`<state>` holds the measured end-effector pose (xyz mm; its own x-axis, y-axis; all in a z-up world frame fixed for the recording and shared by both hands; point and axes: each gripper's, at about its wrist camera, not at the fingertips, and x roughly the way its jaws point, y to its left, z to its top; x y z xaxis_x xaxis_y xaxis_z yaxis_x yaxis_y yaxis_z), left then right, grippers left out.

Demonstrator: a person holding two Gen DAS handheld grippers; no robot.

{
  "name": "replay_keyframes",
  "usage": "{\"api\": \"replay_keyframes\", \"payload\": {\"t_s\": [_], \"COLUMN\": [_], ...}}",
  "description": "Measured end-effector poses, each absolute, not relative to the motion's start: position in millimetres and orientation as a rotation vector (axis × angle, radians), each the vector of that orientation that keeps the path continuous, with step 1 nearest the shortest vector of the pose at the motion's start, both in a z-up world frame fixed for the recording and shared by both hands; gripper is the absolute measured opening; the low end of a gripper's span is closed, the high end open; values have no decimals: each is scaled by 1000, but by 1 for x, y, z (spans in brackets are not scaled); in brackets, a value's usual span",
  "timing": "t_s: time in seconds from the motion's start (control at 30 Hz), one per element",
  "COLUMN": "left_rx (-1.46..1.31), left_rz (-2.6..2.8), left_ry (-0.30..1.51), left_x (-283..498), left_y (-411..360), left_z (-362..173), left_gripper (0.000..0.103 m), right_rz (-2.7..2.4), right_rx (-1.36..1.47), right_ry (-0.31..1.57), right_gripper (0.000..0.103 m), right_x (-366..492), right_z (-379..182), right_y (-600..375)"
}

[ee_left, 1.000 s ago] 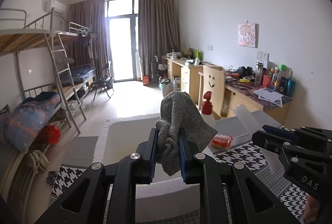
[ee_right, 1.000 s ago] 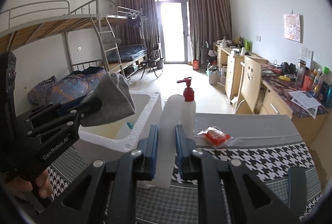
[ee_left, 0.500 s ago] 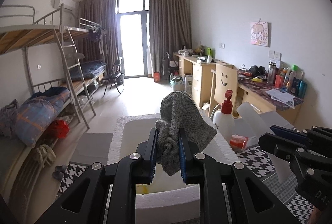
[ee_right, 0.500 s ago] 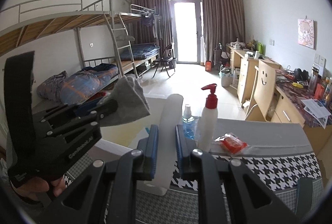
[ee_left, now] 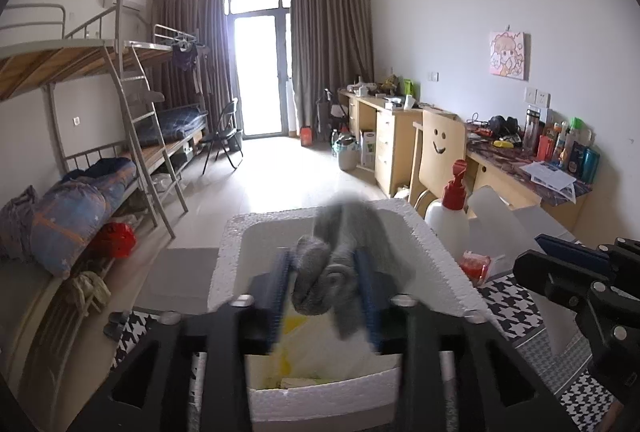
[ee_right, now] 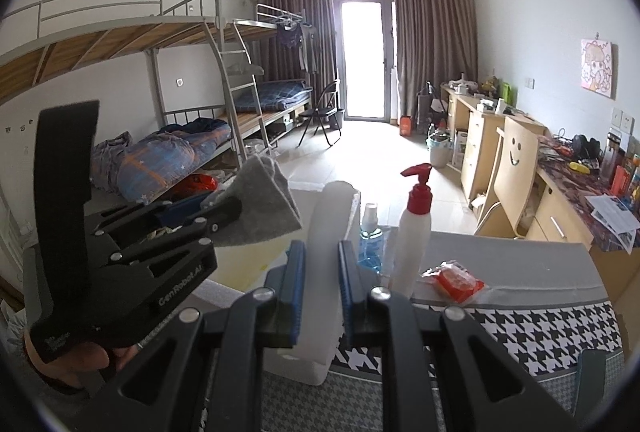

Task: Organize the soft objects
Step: 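Open the left tool to drop the grey cloth into the foam box, then lower the white foam roll into the foam box and open the right tool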

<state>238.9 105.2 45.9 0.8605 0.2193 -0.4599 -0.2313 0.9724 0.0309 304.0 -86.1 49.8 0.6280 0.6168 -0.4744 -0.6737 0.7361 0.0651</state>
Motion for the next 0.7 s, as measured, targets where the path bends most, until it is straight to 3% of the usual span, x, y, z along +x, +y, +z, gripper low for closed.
{"api": "replay_keyframes", "payload": {"t_s": [0.1,0.17,0.4,0.7], "left_rx": [-13,-5,-28,-31], "left_rz": [265,273,295,322], "left_ry": [460,449,412,387], "left_x": [233,229,217,205], "left_y": [106,106,117,128], "left_z": [47,49,54,56], "left_gripper": [67,70,97,101], "right_rz": [742,742,747,766], "right_rx": [-123,-122,-123,-127], "right_ry": [497,496,500,509], "right_gripper": [20,20,20,20], "right_x": [303,303,304,303], "right_z": [50,50,50,51], "right_y": [-85,-85,-82,-73]}}
